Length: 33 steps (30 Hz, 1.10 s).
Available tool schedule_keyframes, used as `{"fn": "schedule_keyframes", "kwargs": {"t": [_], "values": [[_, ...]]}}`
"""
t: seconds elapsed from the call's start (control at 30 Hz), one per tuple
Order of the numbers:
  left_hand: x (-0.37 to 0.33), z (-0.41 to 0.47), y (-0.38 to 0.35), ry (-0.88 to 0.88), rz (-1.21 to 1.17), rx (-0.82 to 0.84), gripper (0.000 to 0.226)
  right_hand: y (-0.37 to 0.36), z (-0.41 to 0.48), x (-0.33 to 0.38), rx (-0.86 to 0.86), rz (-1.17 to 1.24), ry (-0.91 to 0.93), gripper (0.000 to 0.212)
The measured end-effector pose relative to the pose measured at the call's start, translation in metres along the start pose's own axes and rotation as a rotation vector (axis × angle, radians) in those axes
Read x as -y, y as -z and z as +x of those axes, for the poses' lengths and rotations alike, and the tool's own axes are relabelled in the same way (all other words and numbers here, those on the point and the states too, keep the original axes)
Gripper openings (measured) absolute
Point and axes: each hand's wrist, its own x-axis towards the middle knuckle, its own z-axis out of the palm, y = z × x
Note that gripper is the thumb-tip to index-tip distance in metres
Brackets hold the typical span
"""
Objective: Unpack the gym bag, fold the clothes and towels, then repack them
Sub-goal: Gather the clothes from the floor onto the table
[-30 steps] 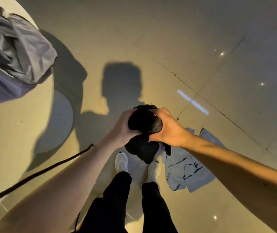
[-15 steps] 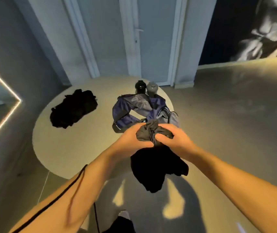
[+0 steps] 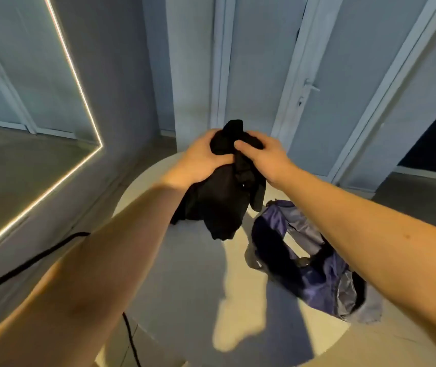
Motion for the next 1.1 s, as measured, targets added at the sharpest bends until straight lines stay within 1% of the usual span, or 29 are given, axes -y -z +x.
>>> {"fn": "schedule_keyframes", "kwargs": {"t": [0.03, 0.1, 0.23, 0.3, 0.33, 0.37, 0.47, 0.53, 0.57, 0.6, 0.67, 0.73, 0.77, 0.8, 0.9, 0.97, 1.03, 1.1], "values": [[0.014, 0.023, 0.009, 0.001, -0.009, -0.008, 0.065, -0.01, 0.027, -0.001, -0.015, 0.011, -0.009, 0.037], [0.04, 0.069, 0.026, -0.012, 0.02, -0.029, 0.062, -0.027, 0.078, -0.005, -0.046, 0.014, -0.022, 0.034], [0.094, 0.154, 0.061, -0.054, 0.058, -0.04, 0.043, -0.067, 0.174, -0.016, -0.093, 0.045, -0.029, 0.025], [0.124, 0.186, 0.075, -0.08, 0.108, -0.088, 0.039, -0.088, 0.211, -0.024, -0.106, 0.069, -0.005, 0.016], [0.142, 0.2, 0.08, -0.093, 0.151, -0.122, 0.042, -0.099, 0.226, -0.03, -0.111, 0.073, 0.004, 0.015], [0.16, 0.211, 0.082, -0.081, 0.2, -0.153, 0.048, -0.11, 0.24, -0.04, -0.11, 0.077, 0.003, 0.019], [0.221, 0.221, 0.074, 0.05, 0.307, -0.166, 0.064, -0.142, 0.268, -0.086, -0.086, 0.052, -0.057, 0.028], [0.267, 0.217, 0.06, 0.107, 0.376, -0.096, 0.069, -0.162, 0.274, -0.13, -0.03, -0.064, -0.14, 0.032], [0.291, 0.212, 0.052, 0.158, 0.441, -0.033, 0.072, -0.172, 0.273, -0.154, 0.036, -0.149, -0.206, 0.035], [0.314, 0.206, 0.045, 0.231, 0.526, 0.058, 0.076, -0.181, 0.27, -0.177, 0.119, -0.224, -0.295, 0.039], [0.351, 0.187, 0.036, 0.389, 0.655, 0.292, 0.082, -0.195, 0.259, -0.217, 0.287, -0.303, -0.466, 0.046], [0.376, 0.168, 0.03, 0.467, 0.678, 0.473, 0.085, -0.205, 0.248, -0.235, 0.359, -0.302, -0.557, 0.045], [0.383, 0.162, 0.029, 0.478, 0.666, 0.509, 0.084, -0.207, 0.246, -0.239, 0.356, -0.274, -0.581, 0.043], [0.387, 0.158, 0.028, 0.481, 0.646, 0.505, 0.082, -0.207, 0.244, -0.238, 0.342, -0.238, -0.594, 0.042], [0.376, 0.16, 0.031, 0.448, 0.58, 0.36, 0.07, -0.195, 0.245, -0.23, 0.27, -0.147, -0.588, 0.04], [0.358, 0.166, 0.03, 0.393, 0.532, 0.265, 0.06, -0.181, 0.243, -0.223, 0.237, -0.138, -0.589, 0.04], [0.333, 0.172, 0.023, 0.325, 0.515, 0.222, 0.049, -0.164, 0.236, -0.217, 0.213, -0.16, -0.583, 0.04], [0.305, 0.175, 0.009, 0.293, 0.472, 0.194, 0.039, -0.146, 0.222, -0.208, 0.17, -0.158, -0.58, 0.039]]}}
